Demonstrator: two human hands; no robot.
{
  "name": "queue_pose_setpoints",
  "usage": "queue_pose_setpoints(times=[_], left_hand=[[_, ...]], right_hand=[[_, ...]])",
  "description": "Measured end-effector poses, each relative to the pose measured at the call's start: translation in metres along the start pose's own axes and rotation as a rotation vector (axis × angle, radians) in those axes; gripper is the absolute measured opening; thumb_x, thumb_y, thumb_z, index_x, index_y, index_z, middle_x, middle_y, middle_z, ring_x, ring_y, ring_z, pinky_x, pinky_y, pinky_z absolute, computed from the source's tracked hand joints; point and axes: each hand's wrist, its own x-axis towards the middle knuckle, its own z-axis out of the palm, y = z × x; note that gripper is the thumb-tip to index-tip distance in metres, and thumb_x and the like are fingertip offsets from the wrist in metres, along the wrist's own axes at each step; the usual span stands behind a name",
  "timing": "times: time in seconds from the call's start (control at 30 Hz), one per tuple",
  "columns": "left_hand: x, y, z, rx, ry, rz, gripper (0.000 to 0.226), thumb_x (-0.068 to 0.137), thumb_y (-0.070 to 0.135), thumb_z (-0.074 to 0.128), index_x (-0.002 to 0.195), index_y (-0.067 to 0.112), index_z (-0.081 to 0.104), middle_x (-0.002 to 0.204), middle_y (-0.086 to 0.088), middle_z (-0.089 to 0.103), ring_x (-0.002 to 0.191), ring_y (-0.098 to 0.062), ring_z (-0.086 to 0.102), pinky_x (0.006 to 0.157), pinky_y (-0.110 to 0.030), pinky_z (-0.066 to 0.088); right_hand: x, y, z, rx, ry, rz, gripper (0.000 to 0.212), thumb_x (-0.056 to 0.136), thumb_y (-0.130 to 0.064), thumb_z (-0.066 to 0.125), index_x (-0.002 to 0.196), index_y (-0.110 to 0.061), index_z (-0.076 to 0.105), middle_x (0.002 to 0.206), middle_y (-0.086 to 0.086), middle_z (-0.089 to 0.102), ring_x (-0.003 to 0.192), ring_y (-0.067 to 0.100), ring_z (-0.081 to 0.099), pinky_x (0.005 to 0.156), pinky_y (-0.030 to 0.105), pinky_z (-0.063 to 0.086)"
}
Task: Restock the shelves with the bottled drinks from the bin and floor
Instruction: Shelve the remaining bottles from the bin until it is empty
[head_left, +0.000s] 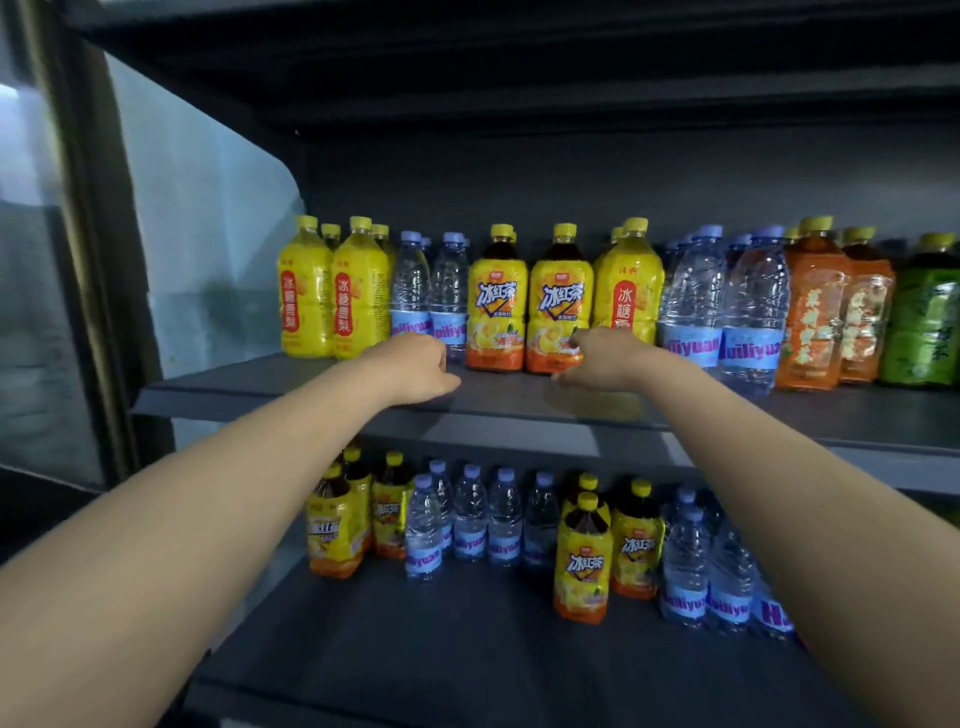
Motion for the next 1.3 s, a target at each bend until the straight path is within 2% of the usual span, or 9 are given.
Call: queue_pose_setpoints(times=[0.17, 0.37, 0.53, 0.73, 0.87, 1.0, 1.1, 1.2, 1.3], left_hand=[[-0.037, 0.007, -0.017, 0.178, 0.018, -0.098, 0.041, 0.094, 0.042, 0.044, 0.107, 0.006, 0.060, 0.100, -0.008, 0.059, 0.093, -0.026, 0.055, 0.077, -0.034, 0.044], [-0.096, 0.029, -0.020, 0.226, 0.045, -0.287, 0.044, 0.094, 0.044, 0.043, 0.110, 0.006, 0.059, 0.098, -0.008, 0.056, 0.096, -0.027, 0.054, 0.075, -0.032, 0.043], [-0.162, 0.050, -0.019, 0.247, -0.019, -0.477, 0.040, 0.094, 0.047, 0.042, 0.107, 0.012, 0.057, 0.111, -0.010, 0.059, 0.103, -0.029, 0.054, 0.090, -0.043, 0.046], [-0.252, 0.067, -0.020, 0.310, -0.080, -0.661, 0.045, 0.094, 0.048, 0.040, 0.106, 0.009, 0.058, 0.103, -0.009, 0.056, 0.103, -0.031, 0.054, 0.088, -0.041, 0.046], [-0.314, 0.071, -0.022, 0.300, -0.127, -0.779, 0.040, 0.095, 0.045, 0.039, 0.088, 0.008, 0.053, 0.102, -0.015, 0.059, 0.100, -0.034, 0.055, 0.089, -0.045, 0.046], [-0.378, 0.073, -0.012, 0.275, -0.143, -0.886, 0.045, 0.093, 0.048, 0.039, 0.107, 0.010, 0.058, 0.110, -0.014, 0.058, 0.099, -0.033, 0.054, 0.089, -0.044, 0.047], [-0.423, 0.080, 0.000, 0.271, -0.159, -0.989, 0.043, 0.093, 0.049, 0.040, 0.115, 0.014, 0.051, 0.119, -0.012, 0.054, 0.109, -0.033, 0.051, 0.092, -0.047, 0.045], [-0.468, 0.092, 0.011, 0.249, -0.193, -1.067, 0.052, 0.094, 0.051, 0.040, 0.130, 0.014, 0.044, 0.131, -0.010, 0.049, 0.117, -0.033, 0.048, 0.096, -0.049, 0.042], [-0.511, 0.109, 0.019, 0.241, -0.212, -1.119, 0.053, 0.094, 0.051, 0.040, 0.132, 0.014, 0.043, 0.132, -0.010, 0.047, 0.120, -0.033, 0.046, 0.096, -0.048, 0.040]], right_hand=[[-0.022, -0.012, -0.004, 0.085, 0.019, -0.117, 0.054, 0.089, -0.046, 0.056, 0.130, -0.010, 0.047, 0.134, 0.012, 0.052, 0.120, 0.030, 0.050, 0.099, 0.038, 0.043], [-0.052, -0.008, -0.008, 0.157, 0.062, -0.286, 0.044, 0.090, -0.042, 0.055, 0.119, -0.009, 0.054, 0.121, 0.012, 0.057, 0.107, 0.028, 0.053, 0.088, 0.035, 0.046], [-0.086, -0.011, -0.003, 0.232, 0.038, -0.440, 0.053, 0.091, -0.043, 0.054, 0.129, -0.007, 0.048, 0.130, 0.014, 0.052, 0.117, 0.032, 0.050, 0.099, 0.043, 0.044], [-0.128, -0.038, 0.017, 0.272, -0.089, -0.607, 0.054, 0.089, -0.044, 0.056, 0.129, -0.009, 0.047, 0.132, 0.011, 0.052, 0.118, 0.030, 0.050, 0.098, 0.044, 0.044], [-0.163, -0.068, 0.028, 0.302, -0.129, -0.711, 0.045, 0.089, -0.044, 0.055, 0.117, -0.009, 0.054, 0.124, 0.010, 0.056, 0.110, 0.030, 0.052, 0.092, 0.042, 0.046], [-0.207, -0.100, 0.040, 0.334, -0.190, -0.801, 0.050, 0.092, -0.041, 0.052, 0.128, -0.005, 0.050, 0.132, 0.013, 0.052, 0.119, 0.032, 0.049, 0.100, 0.042, 0.043], [-0.245, -0.121, 0.052, 0.346, -0.226, -0.876, 0.051, 0.092, -0.039, 0.053, 0.129, -0.004, 0.049, 0.133, 0.014, 0.051, 0.121, 0.033, 0.048, 0.100, 0.041, 0.042], [-0.283, -0.141, 0.066, 0.329, -0.270, -0.930, 0.050, 0.089, -0.042, 0.055, 0.124, -0.006, 0.052, 0.129, 0.014, 0.053, 0.119, 0.034, 0.049, 0.100, 0.043, 0.043], [-0.323, -0.155, 0.080, 0.324, -0.334, -0.960, 0.051, 0.088, -0.045, 0.055, 0.122, -0.009, 0.052, 0.128, 0.012, 0.054, 0.117, 0.033, 0.050, 0.101, 0.046, 0.041]])
